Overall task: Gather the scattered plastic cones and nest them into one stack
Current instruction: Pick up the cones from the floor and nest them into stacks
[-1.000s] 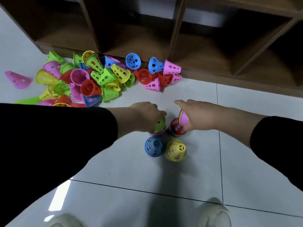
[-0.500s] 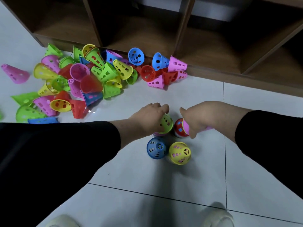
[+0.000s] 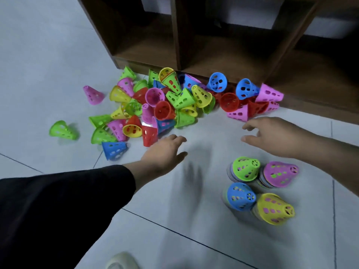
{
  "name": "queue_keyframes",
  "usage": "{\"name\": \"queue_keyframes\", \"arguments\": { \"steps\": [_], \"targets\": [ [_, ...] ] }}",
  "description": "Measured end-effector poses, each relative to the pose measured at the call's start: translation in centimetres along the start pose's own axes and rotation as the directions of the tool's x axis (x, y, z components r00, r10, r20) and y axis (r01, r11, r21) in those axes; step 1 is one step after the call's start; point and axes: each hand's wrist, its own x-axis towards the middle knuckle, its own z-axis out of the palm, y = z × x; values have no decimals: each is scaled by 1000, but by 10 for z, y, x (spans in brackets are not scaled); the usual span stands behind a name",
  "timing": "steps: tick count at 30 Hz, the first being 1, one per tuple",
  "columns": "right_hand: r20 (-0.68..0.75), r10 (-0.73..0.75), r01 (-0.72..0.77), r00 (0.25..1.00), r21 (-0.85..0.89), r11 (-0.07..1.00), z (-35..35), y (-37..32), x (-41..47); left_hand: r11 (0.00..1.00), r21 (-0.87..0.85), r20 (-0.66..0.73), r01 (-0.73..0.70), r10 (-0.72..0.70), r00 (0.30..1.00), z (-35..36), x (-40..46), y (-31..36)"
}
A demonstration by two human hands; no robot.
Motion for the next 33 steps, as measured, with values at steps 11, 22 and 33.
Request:
{"name": "queue_keyframes", "arguments": {
  "steps": [11, 22, 33],
  "targets": [
    [24, -160, 156, 987, 111, 981, 53, -137, 112, 862, 319, -208, 395, -343, 916, 10, -66, -174],
    [-22, -217, 198, 976, -330, 923, 135, -185, 145, 902, 284, -52, 324, -323, 945, 29, -53, -203],
    [-70, -307, 229, 949, -513, 827, 122, -173, 142, 774, -421, -33, 473, -534, 845, 27, -60, -156]
  ]
}}
